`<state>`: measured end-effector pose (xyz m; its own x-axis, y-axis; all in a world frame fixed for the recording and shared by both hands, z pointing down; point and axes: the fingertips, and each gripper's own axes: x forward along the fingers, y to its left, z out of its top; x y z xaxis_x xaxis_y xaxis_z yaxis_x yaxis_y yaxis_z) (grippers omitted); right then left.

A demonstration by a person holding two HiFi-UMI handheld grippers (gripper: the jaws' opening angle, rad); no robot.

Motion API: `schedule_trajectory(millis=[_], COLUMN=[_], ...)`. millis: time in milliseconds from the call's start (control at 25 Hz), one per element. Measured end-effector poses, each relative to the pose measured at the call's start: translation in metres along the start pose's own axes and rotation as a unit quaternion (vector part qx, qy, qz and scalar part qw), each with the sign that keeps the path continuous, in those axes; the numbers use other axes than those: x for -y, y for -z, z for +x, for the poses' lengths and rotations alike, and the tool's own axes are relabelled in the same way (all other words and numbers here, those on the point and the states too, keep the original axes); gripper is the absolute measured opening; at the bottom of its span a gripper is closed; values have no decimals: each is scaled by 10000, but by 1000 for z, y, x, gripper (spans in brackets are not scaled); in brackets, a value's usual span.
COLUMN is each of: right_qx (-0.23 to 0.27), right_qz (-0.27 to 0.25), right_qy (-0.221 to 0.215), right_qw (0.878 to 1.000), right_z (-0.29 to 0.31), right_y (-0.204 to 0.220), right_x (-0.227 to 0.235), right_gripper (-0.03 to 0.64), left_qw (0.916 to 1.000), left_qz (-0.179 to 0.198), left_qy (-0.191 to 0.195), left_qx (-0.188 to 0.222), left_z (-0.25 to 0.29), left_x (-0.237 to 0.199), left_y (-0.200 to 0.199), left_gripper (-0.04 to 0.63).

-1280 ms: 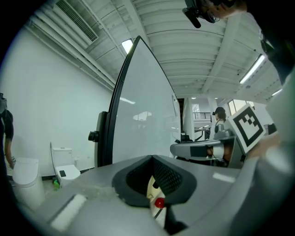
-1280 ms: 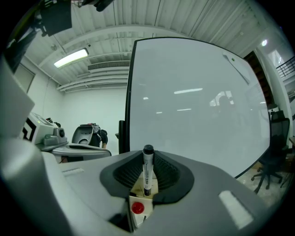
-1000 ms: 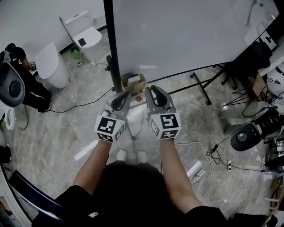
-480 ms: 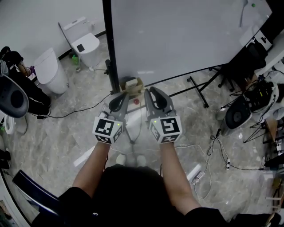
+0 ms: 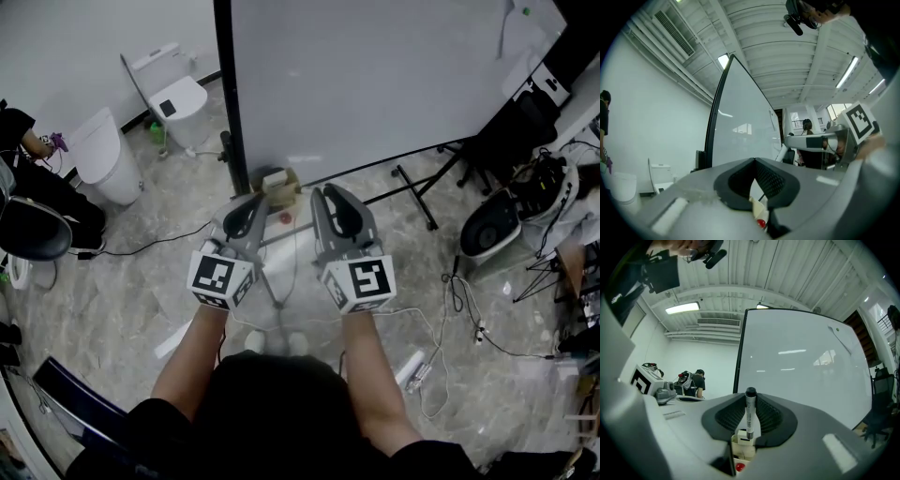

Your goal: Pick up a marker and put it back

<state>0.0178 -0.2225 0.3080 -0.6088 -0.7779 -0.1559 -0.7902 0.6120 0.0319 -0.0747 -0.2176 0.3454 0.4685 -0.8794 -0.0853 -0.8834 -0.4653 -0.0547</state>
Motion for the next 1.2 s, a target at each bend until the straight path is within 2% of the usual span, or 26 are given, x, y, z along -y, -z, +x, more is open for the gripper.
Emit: schedule_trajectory(millis=[480, 960, 1200], right_qx=[283, 223, 171], right_qz=[-112, -127, -129], right_qy=[-29, -78, -88], right_qw=[9995, 9996, 9997], right_z=[-11, -7, -5], right_y=[-27, -22, -17], right_x=[-5, -7, -6], right_gripper=[75, 75, 75], left_qw=[9999, 9998, 9998], left_qz=[-17, -91, -120], left_qy=[-58, 173, 124], left_qx=[106, 90, 97], left_z=[-11, -7, -6], left_x=[-6, 0, -3], left_y=[-12, -9, -7], left_gripper=[5, 3, 5])
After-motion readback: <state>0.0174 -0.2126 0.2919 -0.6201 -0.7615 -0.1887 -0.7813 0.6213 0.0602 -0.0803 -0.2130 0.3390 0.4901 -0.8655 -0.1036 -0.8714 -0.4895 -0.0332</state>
